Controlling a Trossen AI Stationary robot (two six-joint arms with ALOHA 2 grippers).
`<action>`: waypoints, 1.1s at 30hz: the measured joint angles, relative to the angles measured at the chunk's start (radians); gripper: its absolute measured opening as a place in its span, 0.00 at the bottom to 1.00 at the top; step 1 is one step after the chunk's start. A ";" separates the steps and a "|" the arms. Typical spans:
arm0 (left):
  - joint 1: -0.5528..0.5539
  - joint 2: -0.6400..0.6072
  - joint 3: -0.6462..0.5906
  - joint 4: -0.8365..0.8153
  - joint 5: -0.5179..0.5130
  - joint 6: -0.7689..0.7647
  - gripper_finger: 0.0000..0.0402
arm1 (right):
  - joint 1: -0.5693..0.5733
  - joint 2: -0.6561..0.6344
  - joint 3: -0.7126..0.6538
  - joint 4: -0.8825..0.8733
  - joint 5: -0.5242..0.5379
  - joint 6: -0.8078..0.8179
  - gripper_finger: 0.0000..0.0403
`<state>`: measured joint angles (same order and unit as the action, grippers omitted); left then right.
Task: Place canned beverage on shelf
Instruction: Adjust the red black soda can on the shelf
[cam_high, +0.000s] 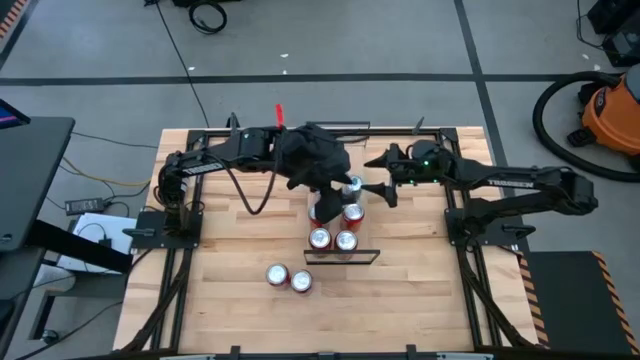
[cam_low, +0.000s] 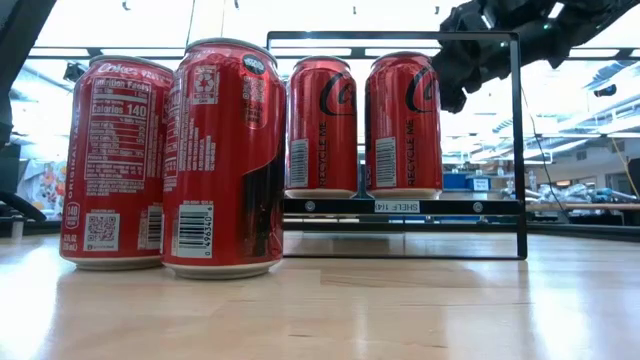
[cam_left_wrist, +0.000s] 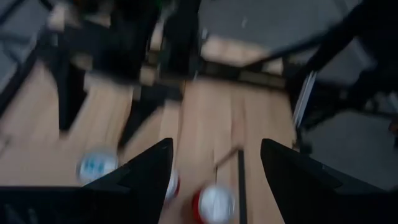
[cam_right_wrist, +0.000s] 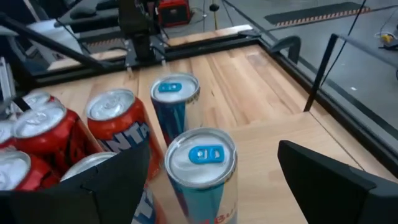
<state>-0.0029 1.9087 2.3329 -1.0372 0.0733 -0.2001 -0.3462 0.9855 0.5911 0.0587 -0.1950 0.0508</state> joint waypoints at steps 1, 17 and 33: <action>-0.002 0.000 0.000 -0.042 0.000 -0.004 0.63 | 0.000 -0.015 0.000 -0.010 0.005 0.006 0.90; -0.087 0.176 -0.001 -0.157 0.014 -0.056 0.63 | 0.118 -0.191 0.181 -0.359 0.271 0.035 0.90; -0.098 0.276 -0.001 -0.151 -0.055 0.078 0.63 | 0.315 -0.248 0.249 -0.422 0.371 0.123 0.90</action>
<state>-0.1004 2.1849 2.3318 -1.1882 0.0185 -0.1219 -0.0315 0.7372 0.8398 -0.3635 0.1757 0.1735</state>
